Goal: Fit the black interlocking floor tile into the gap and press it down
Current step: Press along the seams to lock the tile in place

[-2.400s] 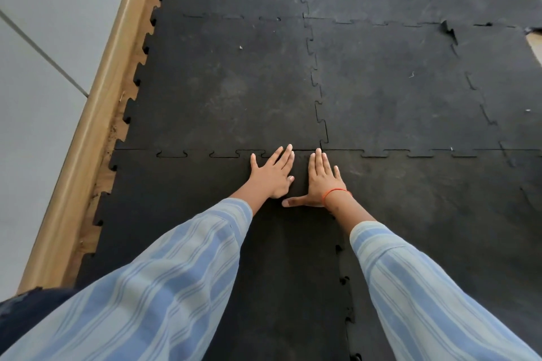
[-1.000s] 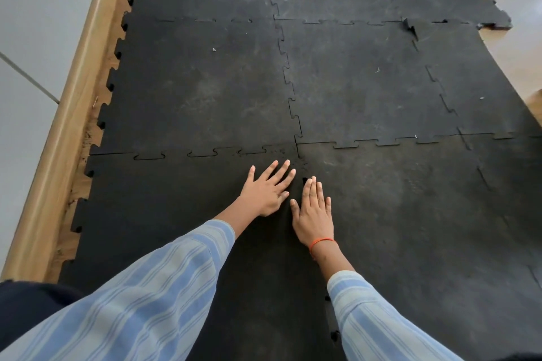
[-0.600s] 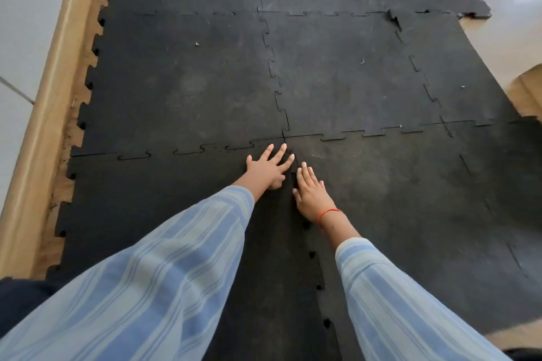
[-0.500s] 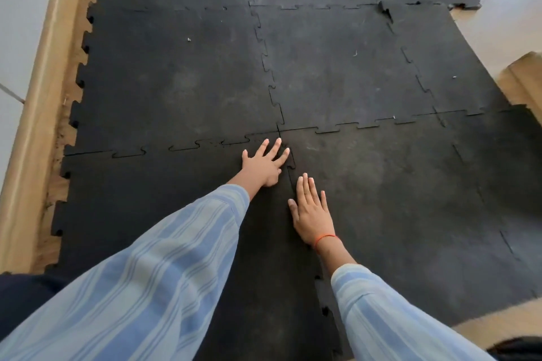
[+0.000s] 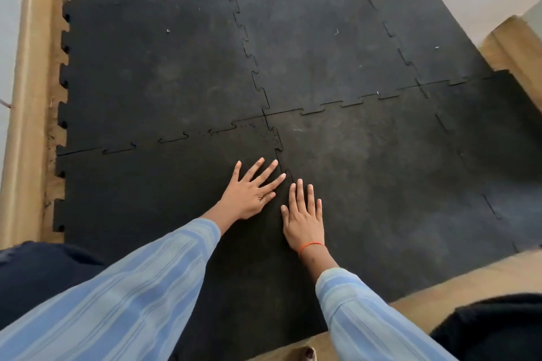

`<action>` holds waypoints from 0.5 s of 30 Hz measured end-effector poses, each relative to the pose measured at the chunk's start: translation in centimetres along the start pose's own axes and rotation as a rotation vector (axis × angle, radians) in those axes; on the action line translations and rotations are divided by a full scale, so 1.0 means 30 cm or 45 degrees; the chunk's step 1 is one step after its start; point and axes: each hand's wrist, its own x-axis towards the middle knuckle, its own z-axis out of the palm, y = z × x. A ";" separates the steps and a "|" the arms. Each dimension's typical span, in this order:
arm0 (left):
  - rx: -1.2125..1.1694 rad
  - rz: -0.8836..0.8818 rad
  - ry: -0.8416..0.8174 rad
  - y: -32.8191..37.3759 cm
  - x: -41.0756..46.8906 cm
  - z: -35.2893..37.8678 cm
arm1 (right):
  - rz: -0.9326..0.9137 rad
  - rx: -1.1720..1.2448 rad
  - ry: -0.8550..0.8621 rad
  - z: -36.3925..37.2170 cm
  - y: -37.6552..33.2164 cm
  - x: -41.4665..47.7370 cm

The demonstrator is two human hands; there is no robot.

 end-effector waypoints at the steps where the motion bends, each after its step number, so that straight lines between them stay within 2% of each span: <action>1: 0.005 -0.004 -0.021 0.002 -0.001 -0.009 | -0.008 0.012 -0.006 -0.005 0.000 0.006; 3: 0.015 -0.009 -0.055 0.006 0.001 -0.028 | -0.046 0.018 0.013 -0.001 0.015 0.010; 5: -0.002 -0.028 -0.051 0.020 0.001 -0.034 | -0.042 0.053 0.134 0.026 0.047 -0.024; 8: -0.034 -0.024 0.051 0.072 -0.039 0.024 | 0.192 0.196 0.357 0.101 0.099 -0.158; 11: -0.044 0.022 0.202 0.143 -0.088 0.116 | 0.406 0.211 0.447 0.158 0.123 -0.231; 15: -0.011 0.009 0.253 0.172 -0.088 0.142 | 0.513 0.177 0.548 0.190 0.127 -0.215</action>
